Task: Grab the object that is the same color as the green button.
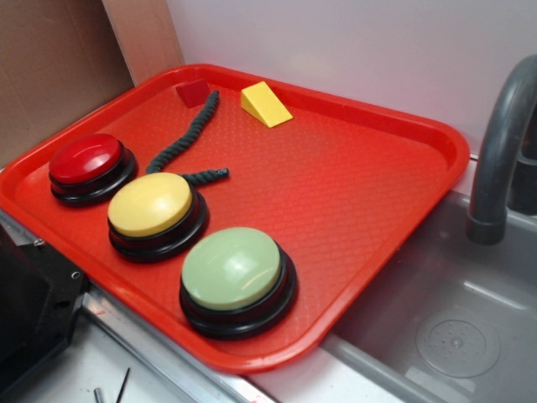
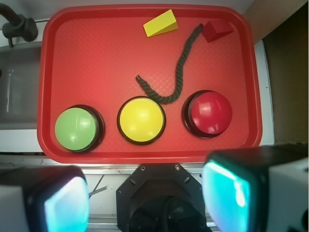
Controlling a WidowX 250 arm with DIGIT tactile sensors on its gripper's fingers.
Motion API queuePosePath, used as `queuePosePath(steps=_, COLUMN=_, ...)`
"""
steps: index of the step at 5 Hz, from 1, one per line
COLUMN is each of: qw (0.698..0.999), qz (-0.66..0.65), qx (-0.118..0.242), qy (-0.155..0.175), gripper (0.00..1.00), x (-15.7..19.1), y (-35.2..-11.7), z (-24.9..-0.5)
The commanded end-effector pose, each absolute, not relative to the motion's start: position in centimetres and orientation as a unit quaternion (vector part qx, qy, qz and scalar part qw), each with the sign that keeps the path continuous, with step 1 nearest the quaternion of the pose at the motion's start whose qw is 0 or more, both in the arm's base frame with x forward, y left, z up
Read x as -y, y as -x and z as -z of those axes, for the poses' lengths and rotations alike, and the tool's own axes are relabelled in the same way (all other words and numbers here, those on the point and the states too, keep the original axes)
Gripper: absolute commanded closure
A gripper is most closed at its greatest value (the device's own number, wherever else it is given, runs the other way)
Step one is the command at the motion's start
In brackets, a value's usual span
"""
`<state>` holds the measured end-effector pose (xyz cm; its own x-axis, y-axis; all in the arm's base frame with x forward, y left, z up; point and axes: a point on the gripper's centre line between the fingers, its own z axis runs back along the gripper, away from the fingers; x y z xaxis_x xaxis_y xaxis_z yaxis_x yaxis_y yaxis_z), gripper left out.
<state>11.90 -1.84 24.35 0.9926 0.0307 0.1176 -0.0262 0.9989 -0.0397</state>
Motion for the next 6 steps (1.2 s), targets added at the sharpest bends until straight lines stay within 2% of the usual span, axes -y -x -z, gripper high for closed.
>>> queuePosePath(steps=1, qw=0.998, qz=-0.014, qx=0.059, qy=0.019, gripper=0.0, x=1.8, y=-11.9, z=-24.4)
queuePosePath(steps=2, qw=0.995, qz=-0.064, qx=0.07, qy=0.006, gripper=0.0, x=1.1, y=-12.8, z=-23.4)
queuePosePath(steps=3, qw=0.989, qz=-0.132, qx=0.072, qy=0.01, gripper=0.0, x=0.1, y=-14.4, z=-21.1)
queuePosePath(steps=6, qw=0.964, qz=-0.246, qx=0.09, qy=-0.035, gripper=0.0, x=-6.0, y=-20.5, z=-13.9)
